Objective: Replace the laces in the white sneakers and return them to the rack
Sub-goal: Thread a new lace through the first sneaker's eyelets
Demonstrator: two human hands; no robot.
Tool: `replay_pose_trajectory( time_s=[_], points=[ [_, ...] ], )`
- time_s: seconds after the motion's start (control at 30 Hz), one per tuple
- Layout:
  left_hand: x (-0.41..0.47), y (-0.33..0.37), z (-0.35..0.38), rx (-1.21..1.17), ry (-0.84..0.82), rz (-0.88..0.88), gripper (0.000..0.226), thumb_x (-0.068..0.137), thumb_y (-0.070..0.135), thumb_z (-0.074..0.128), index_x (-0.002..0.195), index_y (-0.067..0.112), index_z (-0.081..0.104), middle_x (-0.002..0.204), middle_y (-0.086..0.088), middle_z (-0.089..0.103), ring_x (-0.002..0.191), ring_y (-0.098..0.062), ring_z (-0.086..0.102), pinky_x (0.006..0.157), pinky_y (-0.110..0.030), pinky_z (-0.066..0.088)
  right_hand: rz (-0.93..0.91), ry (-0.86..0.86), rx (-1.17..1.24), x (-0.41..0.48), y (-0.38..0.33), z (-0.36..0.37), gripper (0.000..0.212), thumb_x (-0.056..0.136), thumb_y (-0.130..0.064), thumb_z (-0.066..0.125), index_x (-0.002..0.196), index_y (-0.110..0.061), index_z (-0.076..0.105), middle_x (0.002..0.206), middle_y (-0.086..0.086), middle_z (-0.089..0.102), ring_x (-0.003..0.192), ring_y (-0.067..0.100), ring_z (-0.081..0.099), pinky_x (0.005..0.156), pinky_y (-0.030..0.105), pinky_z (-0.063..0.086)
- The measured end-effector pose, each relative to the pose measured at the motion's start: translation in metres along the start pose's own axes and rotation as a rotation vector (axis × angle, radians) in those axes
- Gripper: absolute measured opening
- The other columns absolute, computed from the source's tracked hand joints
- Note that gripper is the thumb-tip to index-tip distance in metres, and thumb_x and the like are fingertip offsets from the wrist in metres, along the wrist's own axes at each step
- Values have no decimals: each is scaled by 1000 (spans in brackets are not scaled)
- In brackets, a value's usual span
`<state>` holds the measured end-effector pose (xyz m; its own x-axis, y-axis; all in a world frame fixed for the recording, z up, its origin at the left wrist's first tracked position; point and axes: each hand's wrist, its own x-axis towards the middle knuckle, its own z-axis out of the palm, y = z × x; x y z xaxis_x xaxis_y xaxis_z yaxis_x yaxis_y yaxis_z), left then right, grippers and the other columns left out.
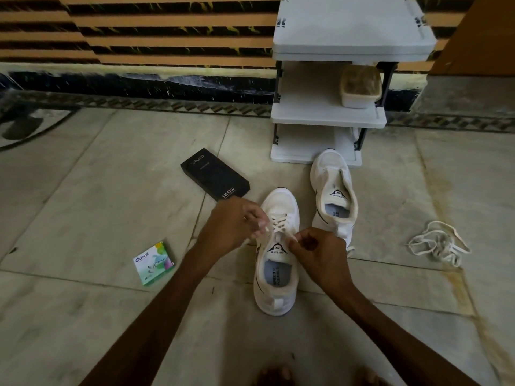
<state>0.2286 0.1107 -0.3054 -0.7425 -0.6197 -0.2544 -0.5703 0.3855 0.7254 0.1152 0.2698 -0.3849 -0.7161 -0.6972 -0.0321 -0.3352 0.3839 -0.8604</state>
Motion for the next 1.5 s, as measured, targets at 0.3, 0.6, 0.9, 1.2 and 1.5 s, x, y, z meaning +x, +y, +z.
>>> replay_pose_trajectory(
  time_s=[0.3, 0.6, 0.9, 1.2, 1.5],
  points=[
    [1, -3, 47, 144, 34, 8, 8, 84, 25, 69, 84, 25, 77, 90, 10, 72, 84, -6, 65, 69, -6, 43, 265, -174, 260, 10, 4, -11, 3, 83, -19, 74, 85, -17, 75, 79, 1, 74, 79, 20, 71, 82, 44, 58],
    [6, -2, 59, 267, 91, 2, 17, 87, 28, 66, 96, 17, 76, 100, 2, 71, 94, -14, 64, 84, -19, 48, 179, -130, 253, 1, 1, -8, 5, 85, -22, 72, 89, -21, 75, 82, -7, 73, 77, 8, 68, 74, 24, 57],
    [13, -3, 77, 256, 64, -201, 38, 89, 43, 62, 116, 16, 66, 118, -1, 65, 110, -17, 60, 97, -27, 47, -155, -147, -79, -2, 2, -5, 21, 86, -28, 71, 107, -21, 73, 96, -4, 72, 80, 6, 66, 74, 19, 54],
    [3, 7, 57, -403, -77, -436, 17, 76, 18, 78, 92, 14, 72, 90, -5, 71, 88, -21, 68, 65, -24, 52, -9, -119, 132, 11, 8, -7, 18, 79, -3, 75, 84, -20, 76, 78, -5, 73, 70, 9, 70, 67, 35, 61],
    [5, 2, 65, -401, -92, -482, 37, 78, 21, 79, 110, 7, 67, 107, -12, 68, 101, -28, 65, 96, -43, 52, -88, -26, -25, 22, -5, -6, 26, 75, 4, 69, 66, -20, 70, 63, -16, 65, 61, 1, 64, 62, 18, 54]
  ],
)
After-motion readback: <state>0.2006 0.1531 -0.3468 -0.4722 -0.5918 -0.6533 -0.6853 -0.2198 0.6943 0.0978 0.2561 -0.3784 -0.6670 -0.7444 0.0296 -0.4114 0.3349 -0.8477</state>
